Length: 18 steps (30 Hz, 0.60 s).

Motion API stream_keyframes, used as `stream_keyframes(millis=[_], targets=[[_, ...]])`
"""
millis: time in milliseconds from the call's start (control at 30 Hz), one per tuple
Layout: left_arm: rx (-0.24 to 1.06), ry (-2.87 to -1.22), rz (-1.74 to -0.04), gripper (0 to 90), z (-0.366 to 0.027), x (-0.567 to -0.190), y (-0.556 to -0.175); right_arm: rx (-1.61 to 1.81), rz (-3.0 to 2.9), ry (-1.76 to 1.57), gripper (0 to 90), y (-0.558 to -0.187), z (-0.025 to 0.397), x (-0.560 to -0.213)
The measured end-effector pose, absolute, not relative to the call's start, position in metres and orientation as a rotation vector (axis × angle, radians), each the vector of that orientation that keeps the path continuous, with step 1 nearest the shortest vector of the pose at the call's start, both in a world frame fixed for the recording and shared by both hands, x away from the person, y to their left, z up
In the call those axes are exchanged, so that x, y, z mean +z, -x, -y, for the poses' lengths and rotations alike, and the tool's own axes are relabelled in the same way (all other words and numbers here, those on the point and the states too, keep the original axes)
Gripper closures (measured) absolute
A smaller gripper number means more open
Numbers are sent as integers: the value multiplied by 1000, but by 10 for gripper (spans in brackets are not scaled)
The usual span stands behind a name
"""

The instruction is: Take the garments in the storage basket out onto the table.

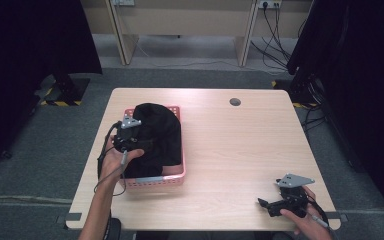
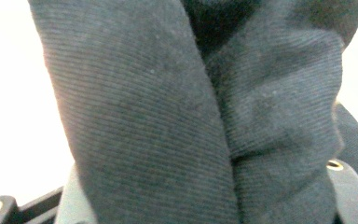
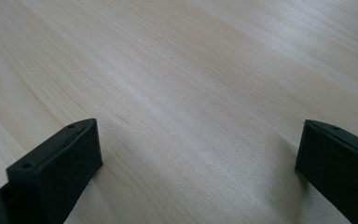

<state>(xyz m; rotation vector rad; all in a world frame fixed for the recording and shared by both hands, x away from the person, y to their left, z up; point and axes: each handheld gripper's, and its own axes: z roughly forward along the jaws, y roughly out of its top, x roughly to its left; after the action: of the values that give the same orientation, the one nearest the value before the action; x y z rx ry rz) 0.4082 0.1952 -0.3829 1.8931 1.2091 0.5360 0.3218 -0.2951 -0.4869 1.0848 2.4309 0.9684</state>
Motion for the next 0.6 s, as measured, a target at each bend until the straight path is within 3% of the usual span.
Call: stream_keyframes(millis=[600], targets=[[550, -1907, -1093, 403, -186, -337, -394, 968, -2431, -1082, 3, -322, 295, -487]])
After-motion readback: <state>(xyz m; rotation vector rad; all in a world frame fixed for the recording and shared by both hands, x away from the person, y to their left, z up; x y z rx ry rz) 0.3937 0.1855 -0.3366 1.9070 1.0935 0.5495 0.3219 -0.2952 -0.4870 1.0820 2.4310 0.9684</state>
